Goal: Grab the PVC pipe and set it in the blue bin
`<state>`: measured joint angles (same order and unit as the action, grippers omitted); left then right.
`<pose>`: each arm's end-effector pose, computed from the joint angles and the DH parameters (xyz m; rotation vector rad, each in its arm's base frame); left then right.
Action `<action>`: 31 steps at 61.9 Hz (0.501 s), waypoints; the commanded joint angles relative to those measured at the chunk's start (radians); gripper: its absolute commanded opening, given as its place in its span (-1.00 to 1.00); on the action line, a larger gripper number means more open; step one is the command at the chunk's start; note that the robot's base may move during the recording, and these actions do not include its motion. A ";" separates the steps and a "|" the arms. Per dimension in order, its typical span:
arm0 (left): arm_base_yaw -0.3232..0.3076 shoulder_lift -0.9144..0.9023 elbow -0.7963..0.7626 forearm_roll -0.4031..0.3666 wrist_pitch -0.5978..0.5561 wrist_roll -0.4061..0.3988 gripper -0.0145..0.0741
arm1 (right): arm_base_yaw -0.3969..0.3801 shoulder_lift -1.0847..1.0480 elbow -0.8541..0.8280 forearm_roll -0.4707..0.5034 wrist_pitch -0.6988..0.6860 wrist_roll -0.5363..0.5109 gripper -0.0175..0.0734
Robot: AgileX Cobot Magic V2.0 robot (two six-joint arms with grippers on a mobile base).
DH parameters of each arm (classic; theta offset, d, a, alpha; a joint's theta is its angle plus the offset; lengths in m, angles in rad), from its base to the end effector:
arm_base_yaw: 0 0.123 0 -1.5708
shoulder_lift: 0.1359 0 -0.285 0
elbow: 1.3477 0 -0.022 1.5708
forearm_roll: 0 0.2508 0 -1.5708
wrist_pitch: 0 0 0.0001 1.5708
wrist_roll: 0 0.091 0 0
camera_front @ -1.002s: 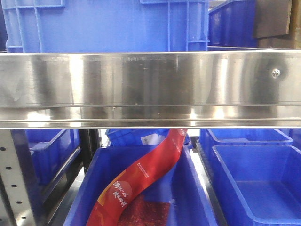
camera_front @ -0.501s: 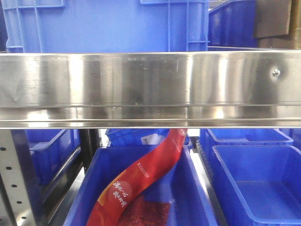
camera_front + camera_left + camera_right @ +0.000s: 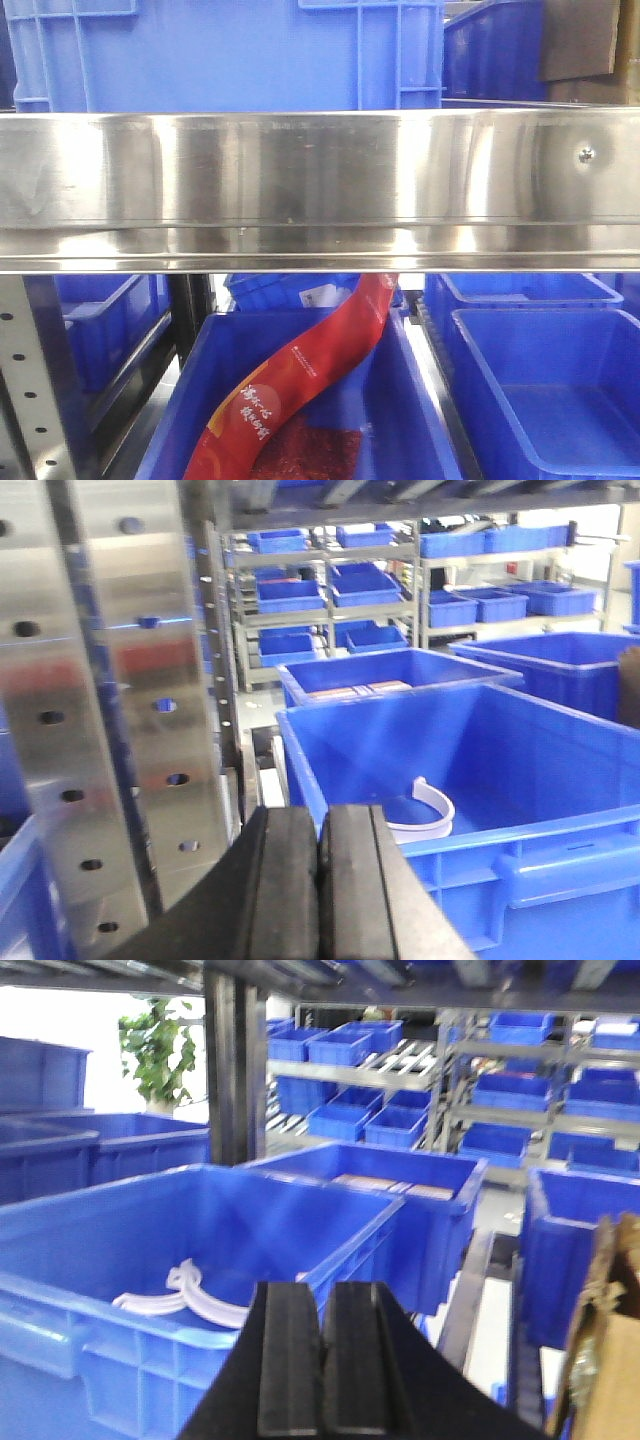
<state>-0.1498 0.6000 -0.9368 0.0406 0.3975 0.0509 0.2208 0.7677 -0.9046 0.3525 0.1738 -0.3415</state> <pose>0.0984 -0.0134 0.4399 0.1710 1.5346 -0.0366 0.1490 0.0391 0.4295 -0.2099 1.4997 0.2270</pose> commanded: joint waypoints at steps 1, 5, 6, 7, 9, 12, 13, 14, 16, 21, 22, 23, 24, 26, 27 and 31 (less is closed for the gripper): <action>0.017 -0.021 0.009 -0.010 0.030 -0.010 -0.92 | -0.020 -0.023 0.002 -0.008 -0.008 0.002 -0.97; 0.026 -0.030 0.026 -0.015 0.050 -0.010 -0.92 | -0.040 -0.035 0.002 -0.008 0.019 0.002 -0.97; 0.028 -0.034 0.031 -0.018 0.050 -0.010 -0.92 | -0.046 -0.038 0.002 -0.008 0.029 0.002 -0.97; 0.031 -0.036 0.036 -0.018 0.050 -0.010 -0.92 | -0.051 -0.038 0.002 -0.008 0.036 0.002 -0.97; 0.035 -0.045 0.047 -0.030 0.048 -0.010 -0.92 | -0.061 -0.040 0.002 -0.013 0.052 0.002 -0.97; 0.037 -0.053 0.063 -0.041 0.040 -0.010 -0.92 | -0.076 -0.042 0.002 -0.028 0.070 0.002 -0.97; 0.037 -0.057 0.069 -0.041 0.035 -0.010 -0.92 | -0.082 -0.042 0.002 -0.029 0.072 0.002 -0.97; 0.037 -0.060 0.077 -0.041 0.034 -0.010 -0.92 | -0.090 -0.042 0.002 -0.028 0.074 0.002 -0.97; 0.037 -0.065 0.081 -0.050 0.034 -0.010 -0.92 | -0.097 -0.042 0.002 -0.028 0.074 0.002 -0.97; 0.037 -0.077 0.104 -0.057 0.039 -0.010 -0.92 | -0.101 -0.044 0.002 -0.028 0.076 0.002 -0.97; 0.037 -0.081 0.108 -0.057 0.039 -0.010 -0.92 | -0.101 -0.044 0.002 -0.028 0.078 0.002 -0.97; 0.037 -0.084 0.113 -0.059 0.041 -0.010 -0.92 | -0.101 -0.044 0.002 -0.028 0.078 0.002 -0.97; 0.037 -0.087 0.120 -0.062 0.041 -0.010 -0.92 | -0.101 -0.046 0.004 -0.028 0.078 0.002 -0.97; 0.037 -0.091 0.129 -0.065 0.038 -0.010 -0.92 | -0.101 -0.045 0.009 -0.028 0.075 0.002 -0.97; 0.037 -0.094 0.135 -0.068 0.036 -0.010 -0.92 | -0.101 -0.046 0.011 -0.028 0.073 0.002 -0.97; 0.037 -0.107 0.153 -0.079 0.034 -0.010 -0.92 | -0.101 -0.056 0.035 -0.028 0.054 0.002 -0.97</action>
<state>-0.1175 0.5139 -0.8043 -0.0160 0.4442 0.0492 0.1239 0.7295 -0.8906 0.3323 0.2603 -0.3398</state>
